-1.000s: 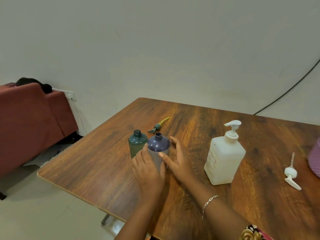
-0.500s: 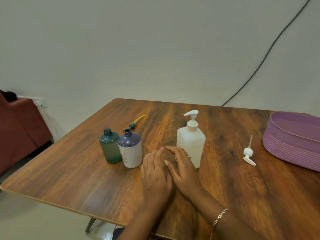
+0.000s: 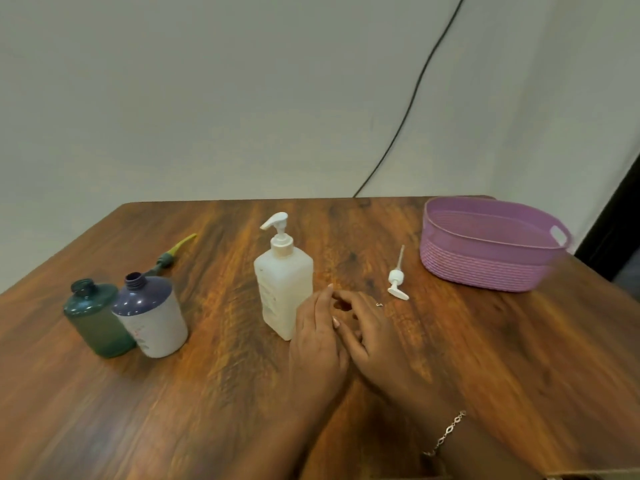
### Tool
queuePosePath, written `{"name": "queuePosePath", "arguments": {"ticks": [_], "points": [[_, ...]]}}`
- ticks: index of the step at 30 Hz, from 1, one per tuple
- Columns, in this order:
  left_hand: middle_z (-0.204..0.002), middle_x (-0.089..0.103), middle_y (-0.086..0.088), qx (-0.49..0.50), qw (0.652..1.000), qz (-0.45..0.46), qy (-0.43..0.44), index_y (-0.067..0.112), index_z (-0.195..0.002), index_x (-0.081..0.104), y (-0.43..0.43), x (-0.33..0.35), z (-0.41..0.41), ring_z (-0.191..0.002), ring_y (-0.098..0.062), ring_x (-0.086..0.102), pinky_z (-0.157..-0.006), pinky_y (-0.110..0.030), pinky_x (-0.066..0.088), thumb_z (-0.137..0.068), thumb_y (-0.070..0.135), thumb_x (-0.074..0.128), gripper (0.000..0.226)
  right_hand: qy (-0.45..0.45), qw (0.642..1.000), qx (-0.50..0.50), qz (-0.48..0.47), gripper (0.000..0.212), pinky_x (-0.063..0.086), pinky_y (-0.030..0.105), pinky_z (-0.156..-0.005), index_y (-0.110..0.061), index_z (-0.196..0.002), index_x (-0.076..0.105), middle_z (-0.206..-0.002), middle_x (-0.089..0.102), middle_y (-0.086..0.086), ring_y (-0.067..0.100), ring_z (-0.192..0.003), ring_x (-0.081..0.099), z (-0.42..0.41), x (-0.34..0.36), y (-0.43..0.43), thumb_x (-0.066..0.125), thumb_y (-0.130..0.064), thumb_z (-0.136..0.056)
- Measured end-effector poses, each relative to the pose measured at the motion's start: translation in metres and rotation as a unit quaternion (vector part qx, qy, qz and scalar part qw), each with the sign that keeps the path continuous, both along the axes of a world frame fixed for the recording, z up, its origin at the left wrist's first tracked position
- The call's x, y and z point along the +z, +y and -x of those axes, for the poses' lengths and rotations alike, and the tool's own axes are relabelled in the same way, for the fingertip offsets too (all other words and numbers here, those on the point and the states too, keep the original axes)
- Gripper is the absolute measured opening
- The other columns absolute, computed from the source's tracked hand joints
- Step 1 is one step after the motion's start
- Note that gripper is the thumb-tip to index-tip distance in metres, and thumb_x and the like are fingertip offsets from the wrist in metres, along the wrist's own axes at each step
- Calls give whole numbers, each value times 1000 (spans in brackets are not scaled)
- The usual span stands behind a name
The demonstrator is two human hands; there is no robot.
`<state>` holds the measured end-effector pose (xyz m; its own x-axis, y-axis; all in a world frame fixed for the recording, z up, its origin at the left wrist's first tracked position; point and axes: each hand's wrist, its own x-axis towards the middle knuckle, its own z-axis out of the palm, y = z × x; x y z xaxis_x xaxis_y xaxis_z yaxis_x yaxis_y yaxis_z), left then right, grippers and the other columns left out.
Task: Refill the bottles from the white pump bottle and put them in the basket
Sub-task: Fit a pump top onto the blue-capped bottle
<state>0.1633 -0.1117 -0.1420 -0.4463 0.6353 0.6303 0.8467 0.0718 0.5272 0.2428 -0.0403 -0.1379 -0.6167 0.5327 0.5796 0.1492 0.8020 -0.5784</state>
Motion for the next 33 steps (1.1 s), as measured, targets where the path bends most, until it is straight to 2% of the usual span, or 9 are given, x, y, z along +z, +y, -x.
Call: {"name": "queuePosePath", "arguments": {"ticks": [6,9,12,15,17,19,21,28,33], "points": [[-134,49,-3,-76,996,53,-2,12,-137,41,41,7,-20,-124,-13,45,-98,-19,34,-87,32,63,58,-16,998,-55,-19,36,36,9,-85,-13,-115,60,-105,60,-8,-1,-97,51,-38,6,44,38,-32,-93],[-144,39,-1,-102,989,108,-5,16,-141,34,62,16,-28,-132,-13,37,-105,-22,31,-82,43,67,73,-40,994,-91,-33,27,39,16,-81,-12,-108,63,-100,62,-4,6,-93,55,-52,8,77,43,-16,-90],[-146,34,0,-113,980,161,-12,17,-142,30,81,15,-30,-134,-15,32,-109,-25,28,-76,51,69,83,-83,989,-115,-45,31,43,22,-79,-8,-104,65,-99,65,2,19,-91,60,-64,10,106,47,0,-80],[-148,32,-1,-118,971,207,-19,16,-143,27,98,11,-30,-135,-16,29,-109,-27,26,-75,53,69,88,-141,982,-121,-35,38,49,35,-76,-9,-103,66,-101,67,4,22,-91,61,-69,19,127,40,-20,-78],[-150,28,-2,-123,965,230,-19,16,-145,24,108,10,-30,-137,-17,26,-111,-28,24,-74,54,69,92,-185,977,-106,-23,40,49,36,-77,-13,-103,66,-102,66,0,20,-92,60,-68,22,138,41,-30,-77],[-151,27,-1,-128,962,239,-23,16,-146,22,116,8,-29,-139,-18,25,-113,-30,22,-73,55,69,96,-229,969,-84,-36,29,49,34,-80,-17,-108,64,-108,65,-4,18,-98,60,-65,19,147,54,-23,-82],[-151,27,-1,-132,960,244,-31,16,-145,23,124,4,-30,-139,-17,25,-114,-33,22,-72,56,70,96,-270,959,-61,-66,36,48,32,-85,-19,-119,59,-118,62,-4,17,-106,58,-62,16,154,58,-14,-84],[-152,26,-2,-152,956,248,-49,14,-147,21,140,-3,-32,-140,-18,24,-116,-37,24,-69,60,70,103,-358,921,-40,-146,39,43,30,-96,-23,-131,51,-133,51,-6,15,-121,48,-52,3,171,48,-19,-92],[-151,26,-3,-165,949,261,-59,13,-147,20,145,-7,-30,-139,-19,25,-115,-38,25,-68,59,71,104,-392,894,-42,-214,35,44,33,-96,-14,-127,54,-128,52,0,18,-123,40,-46,-5,174,46,-17,-93]]}}
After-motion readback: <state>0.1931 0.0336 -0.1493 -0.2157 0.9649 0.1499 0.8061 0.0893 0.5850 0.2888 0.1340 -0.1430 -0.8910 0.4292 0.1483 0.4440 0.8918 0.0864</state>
